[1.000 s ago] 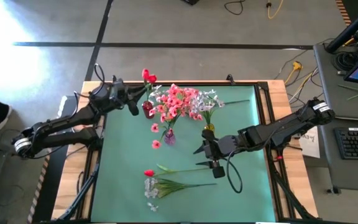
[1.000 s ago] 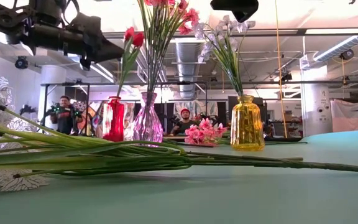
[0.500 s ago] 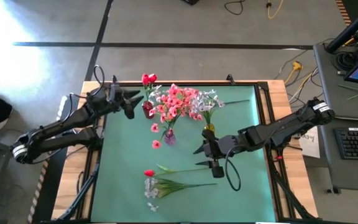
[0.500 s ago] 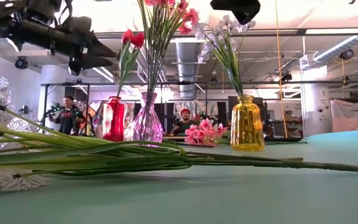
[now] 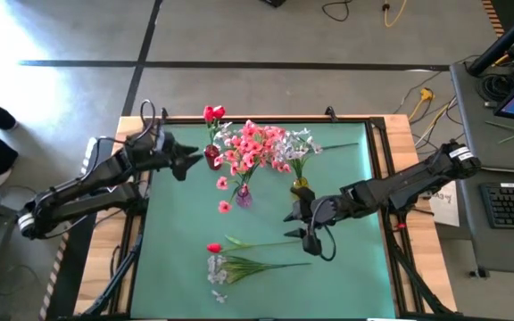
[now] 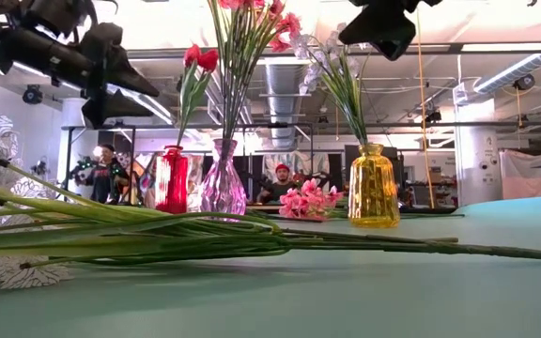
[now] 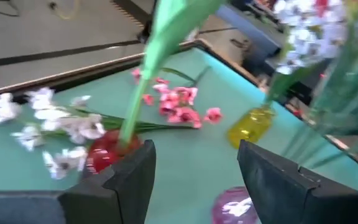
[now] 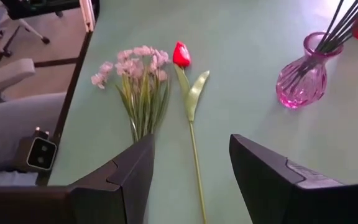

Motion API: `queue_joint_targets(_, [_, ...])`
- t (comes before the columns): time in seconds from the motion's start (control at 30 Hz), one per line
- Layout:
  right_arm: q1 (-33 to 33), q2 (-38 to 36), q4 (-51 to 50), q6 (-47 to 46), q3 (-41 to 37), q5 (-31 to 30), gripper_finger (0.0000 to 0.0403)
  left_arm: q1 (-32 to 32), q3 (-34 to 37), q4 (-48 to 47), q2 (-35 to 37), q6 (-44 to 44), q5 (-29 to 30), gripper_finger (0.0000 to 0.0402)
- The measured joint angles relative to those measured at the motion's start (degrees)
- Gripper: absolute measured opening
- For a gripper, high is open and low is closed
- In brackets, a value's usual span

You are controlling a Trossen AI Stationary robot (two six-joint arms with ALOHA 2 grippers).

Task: Sort flowers into vase by color
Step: Put the bottom white flower into the yellow vase

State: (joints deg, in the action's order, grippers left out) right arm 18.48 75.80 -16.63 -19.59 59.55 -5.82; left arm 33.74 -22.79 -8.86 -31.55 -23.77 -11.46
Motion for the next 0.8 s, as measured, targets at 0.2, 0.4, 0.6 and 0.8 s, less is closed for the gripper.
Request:
queue_joint_targets(0.2, [0.02,0.95,-0.09,0.04,0.04,0.42,0.0201,-6.73,0.0,0.44,0.76,-1.21,1.33,0.0217])
queue_joint_targets(0.4, [0.39,2.9,0.89,-0.56,0.04,1.26,0.0201,-14.82,0.02,0.24,1.26,-3.79,6.79,0.0217])
queue_joint_targets(0.6, [1.57,6.82,0.29,-2.82,2.97,1.84,0.0201,-23.83,0.04,-0.37,1.52,-7.35,10.08,0.0217])
queue_joint_targets(0.8, [2.89,12.06,-0.71,-2.96,7.64,1.89,0.0201,-33.03,0.04,-0.67,1.59,-9.56,14.96,0.0216])
